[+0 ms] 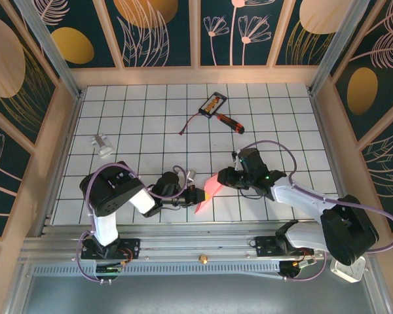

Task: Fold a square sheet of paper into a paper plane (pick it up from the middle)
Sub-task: Perform the fifth fold on the wing at the bottom-center of the table.

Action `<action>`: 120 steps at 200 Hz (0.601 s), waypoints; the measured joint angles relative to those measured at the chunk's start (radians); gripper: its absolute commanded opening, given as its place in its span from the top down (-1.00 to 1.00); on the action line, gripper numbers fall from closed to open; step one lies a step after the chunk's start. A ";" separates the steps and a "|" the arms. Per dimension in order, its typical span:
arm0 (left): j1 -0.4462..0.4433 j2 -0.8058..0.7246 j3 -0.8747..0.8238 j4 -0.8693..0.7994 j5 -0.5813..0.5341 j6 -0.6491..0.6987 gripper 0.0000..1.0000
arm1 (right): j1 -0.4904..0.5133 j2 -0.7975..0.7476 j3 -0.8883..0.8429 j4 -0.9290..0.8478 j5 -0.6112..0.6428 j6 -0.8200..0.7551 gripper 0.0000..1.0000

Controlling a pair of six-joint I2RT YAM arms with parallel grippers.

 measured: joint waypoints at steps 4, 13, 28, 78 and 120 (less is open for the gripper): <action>0.000 0.002 0.000 0.002 0.000 -0.005 1.00 | 0.003 0.003 0.000 0.002 0.000 -0.002 0.51; 0.000 0.003 0.000 0.007 0.000 -0.009 1.00 | 0.009 0.011 0.000 0.005 0.000 -0.003 0.52; 0.001 0.006 0.000 0.011 0.000 -0.015 1.00 | 0.020 0.027 0.000 0.011 0.000 -0.002 0.55; 0.003 0.013 0.000 0.022 0.004 -0.024 1.00 | 0.064 0.117 0.002 0.055 0.000 -0.002 0.61; 0.005 0.021 0.001 0.029 0.010 -0.040 1.00 | 0.073 0.171 0.013 0.088 0.000 -0.002 0.63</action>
